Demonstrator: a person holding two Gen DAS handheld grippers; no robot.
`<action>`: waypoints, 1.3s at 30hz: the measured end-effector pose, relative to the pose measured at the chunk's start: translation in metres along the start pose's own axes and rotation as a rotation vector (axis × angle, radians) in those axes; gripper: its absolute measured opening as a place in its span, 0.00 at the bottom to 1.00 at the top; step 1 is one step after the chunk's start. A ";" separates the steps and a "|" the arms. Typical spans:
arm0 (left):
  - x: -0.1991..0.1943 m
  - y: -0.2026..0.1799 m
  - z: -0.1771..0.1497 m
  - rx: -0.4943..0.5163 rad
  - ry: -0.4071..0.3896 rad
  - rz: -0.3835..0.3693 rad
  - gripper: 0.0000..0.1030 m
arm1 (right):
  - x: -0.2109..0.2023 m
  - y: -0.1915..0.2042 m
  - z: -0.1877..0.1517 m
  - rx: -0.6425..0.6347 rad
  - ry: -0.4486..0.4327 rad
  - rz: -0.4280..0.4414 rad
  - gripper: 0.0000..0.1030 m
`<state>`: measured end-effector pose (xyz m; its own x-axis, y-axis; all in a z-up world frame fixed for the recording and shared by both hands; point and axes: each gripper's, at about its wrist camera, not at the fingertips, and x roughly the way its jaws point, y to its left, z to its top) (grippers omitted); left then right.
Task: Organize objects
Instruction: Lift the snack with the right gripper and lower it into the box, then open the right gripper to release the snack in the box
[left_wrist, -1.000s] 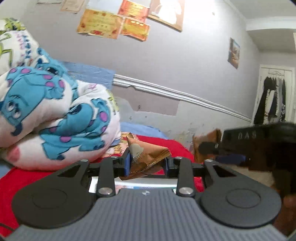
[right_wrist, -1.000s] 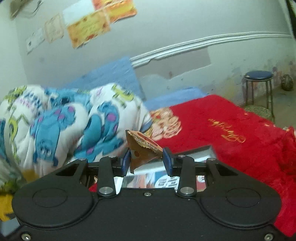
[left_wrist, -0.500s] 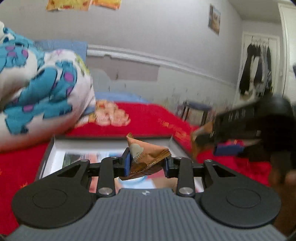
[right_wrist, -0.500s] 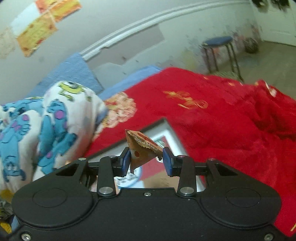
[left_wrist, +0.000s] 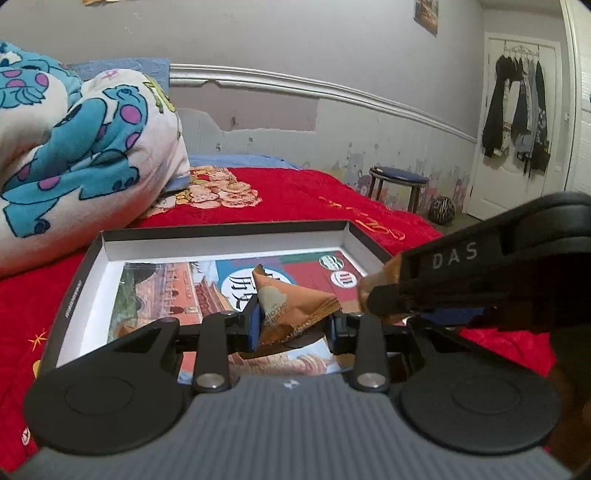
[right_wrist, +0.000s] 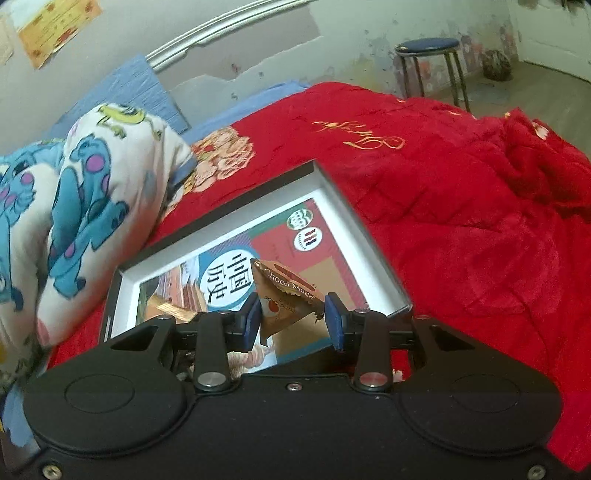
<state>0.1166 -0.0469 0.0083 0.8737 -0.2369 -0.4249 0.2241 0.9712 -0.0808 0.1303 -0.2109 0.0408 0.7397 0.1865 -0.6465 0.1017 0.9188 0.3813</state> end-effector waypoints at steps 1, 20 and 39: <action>0.001 -0.001 -0.001 0.009 0.002 0.000 0.37 | 0.001 0.001 -0.002 -0.010 0.003 0.008 0.35; 0.016 0.006 -0.013 0.013 0.058 0.003 0.37 | 0.010 0.022 -0.006 -0.128 0.016 -0.023 0.35; 0.019 0.011 -0.013 0.010 0.069 -0.005 0.40 | 0.023 0.025 -0.014 -0.155 0.050 -0.005 0.35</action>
<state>0.1298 -0.0406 -0.0118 0.8411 -0.2389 -0.4853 0.2327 0.9697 -0.0740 0.1411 -0.1788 0.0261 0.7048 0.1957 -0.6818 -0.0020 0.9618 0.2739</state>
